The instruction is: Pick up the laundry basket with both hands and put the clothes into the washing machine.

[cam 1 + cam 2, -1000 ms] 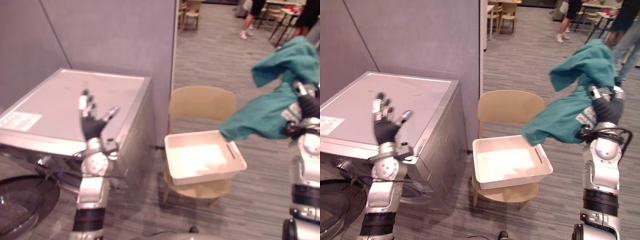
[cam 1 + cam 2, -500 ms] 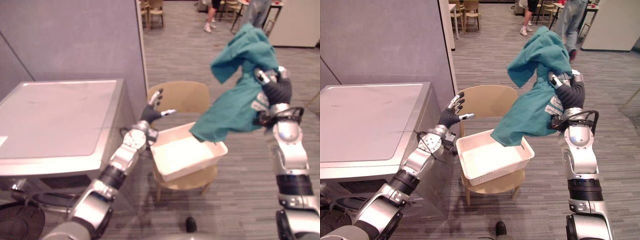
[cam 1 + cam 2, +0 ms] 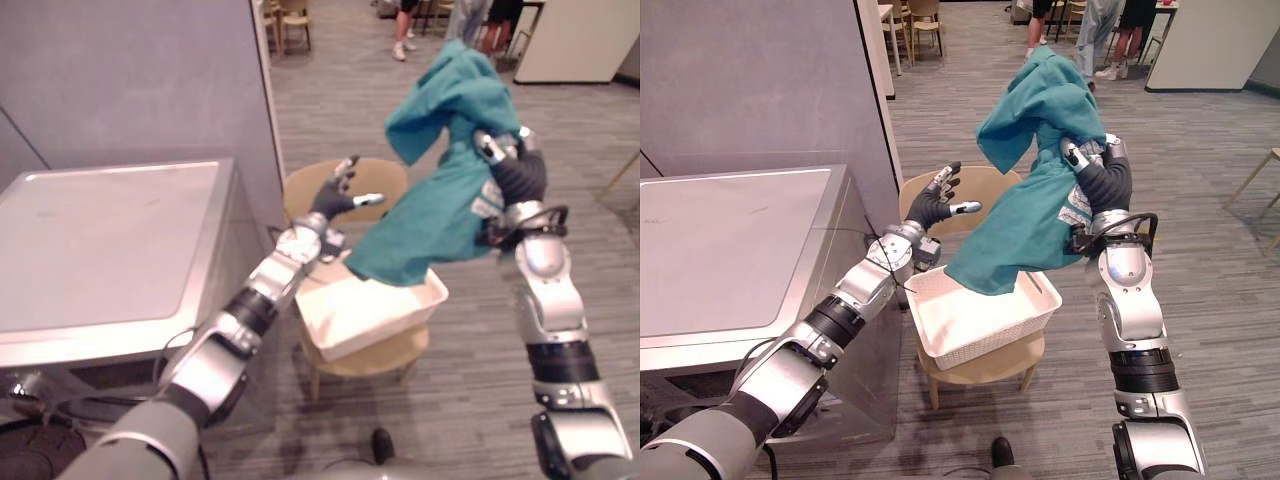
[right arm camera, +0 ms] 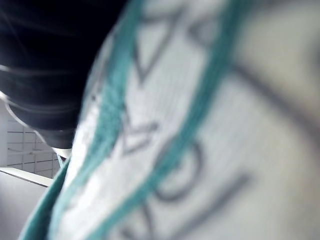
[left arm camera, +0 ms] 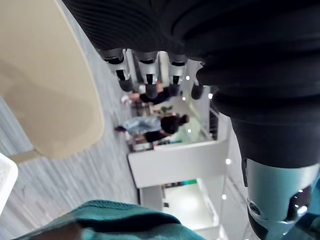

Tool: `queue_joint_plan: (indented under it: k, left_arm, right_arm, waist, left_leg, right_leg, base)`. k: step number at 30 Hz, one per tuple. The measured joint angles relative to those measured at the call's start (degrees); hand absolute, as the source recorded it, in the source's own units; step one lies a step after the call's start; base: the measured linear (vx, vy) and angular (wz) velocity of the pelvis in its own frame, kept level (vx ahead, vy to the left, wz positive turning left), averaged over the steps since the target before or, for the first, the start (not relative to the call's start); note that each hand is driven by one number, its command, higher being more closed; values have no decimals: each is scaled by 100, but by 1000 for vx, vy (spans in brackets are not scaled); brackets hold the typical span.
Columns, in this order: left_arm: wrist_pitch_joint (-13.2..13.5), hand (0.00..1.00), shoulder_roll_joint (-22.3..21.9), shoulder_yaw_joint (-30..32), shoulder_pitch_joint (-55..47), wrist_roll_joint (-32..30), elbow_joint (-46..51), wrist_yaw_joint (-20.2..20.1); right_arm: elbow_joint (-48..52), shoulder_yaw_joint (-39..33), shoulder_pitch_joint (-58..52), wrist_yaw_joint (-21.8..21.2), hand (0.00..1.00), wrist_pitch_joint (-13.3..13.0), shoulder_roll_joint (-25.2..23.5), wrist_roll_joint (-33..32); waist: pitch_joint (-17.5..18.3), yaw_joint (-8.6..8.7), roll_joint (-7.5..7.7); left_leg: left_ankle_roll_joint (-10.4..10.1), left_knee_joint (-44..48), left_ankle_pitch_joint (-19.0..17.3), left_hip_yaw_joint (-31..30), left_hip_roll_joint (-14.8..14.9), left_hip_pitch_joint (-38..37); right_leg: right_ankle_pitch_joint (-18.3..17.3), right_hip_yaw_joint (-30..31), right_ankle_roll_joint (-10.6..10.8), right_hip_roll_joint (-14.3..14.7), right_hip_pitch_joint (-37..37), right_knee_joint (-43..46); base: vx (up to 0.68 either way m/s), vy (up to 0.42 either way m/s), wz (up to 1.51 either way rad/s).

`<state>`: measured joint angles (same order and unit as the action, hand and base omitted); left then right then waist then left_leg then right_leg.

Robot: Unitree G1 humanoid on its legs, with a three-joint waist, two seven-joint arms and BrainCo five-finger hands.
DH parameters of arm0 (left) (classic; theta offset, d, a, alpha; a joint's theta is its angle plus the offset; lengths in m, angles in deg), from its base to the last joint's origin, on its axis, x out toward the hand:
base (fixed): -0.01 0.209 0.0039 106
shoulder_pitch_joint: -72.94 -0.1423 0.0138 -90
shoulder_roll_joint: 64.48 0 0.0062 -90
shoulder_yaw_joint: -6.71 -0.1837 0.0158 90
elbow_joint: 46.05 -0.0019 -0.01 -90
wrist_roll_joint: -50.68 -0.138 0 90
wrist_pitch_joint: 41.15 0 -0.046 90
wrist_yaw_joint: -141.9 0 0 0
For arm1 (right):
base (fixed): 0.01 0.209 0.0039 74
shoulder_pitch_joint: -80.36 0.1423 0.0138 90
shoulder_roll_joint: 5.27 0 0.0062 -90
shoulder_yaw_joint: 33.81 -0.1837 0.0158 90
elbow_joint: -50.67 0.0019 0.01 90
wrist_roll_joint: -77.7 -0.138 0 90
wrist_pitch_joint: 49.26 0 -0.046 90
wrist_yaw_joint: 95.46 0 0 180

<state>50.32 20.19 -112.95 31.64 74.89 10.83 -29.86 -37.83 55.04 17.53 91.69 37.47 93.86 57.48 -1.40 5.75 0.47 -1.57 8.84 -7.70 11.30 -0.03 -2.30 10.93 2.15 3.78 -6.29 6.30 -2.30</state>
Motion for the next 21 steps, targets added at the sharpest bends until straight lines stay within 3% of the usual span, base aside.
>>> queue_joint_plan:
  k: [12, 21]
  left_arm:
    - [-6, 0, -180, -261, 265, 473, -118, 32]
    - [-109, 0, -188, -463, 265, 1036, 204, -217]
  right_arm:
    - [0, 162, 99, -5, 100, 0, -17, -9]
    - [68, 131, 96, -122, 100, 6, -13, -1]
  waist:
    - [-64, 46, -102]
    - [-69, 132, -111]
  left_leg:
    - [0, -50, 0, 16, -4, -45]
    - [0, -83, 0, -37, -1, -90]
  right_leg:
    - [1, 19, 1, 5, -11, -12]
    - [12, -23, -3, 4, -102, -100]
  base:
    - [0, -1, 0]
    - [0, 0, 2]
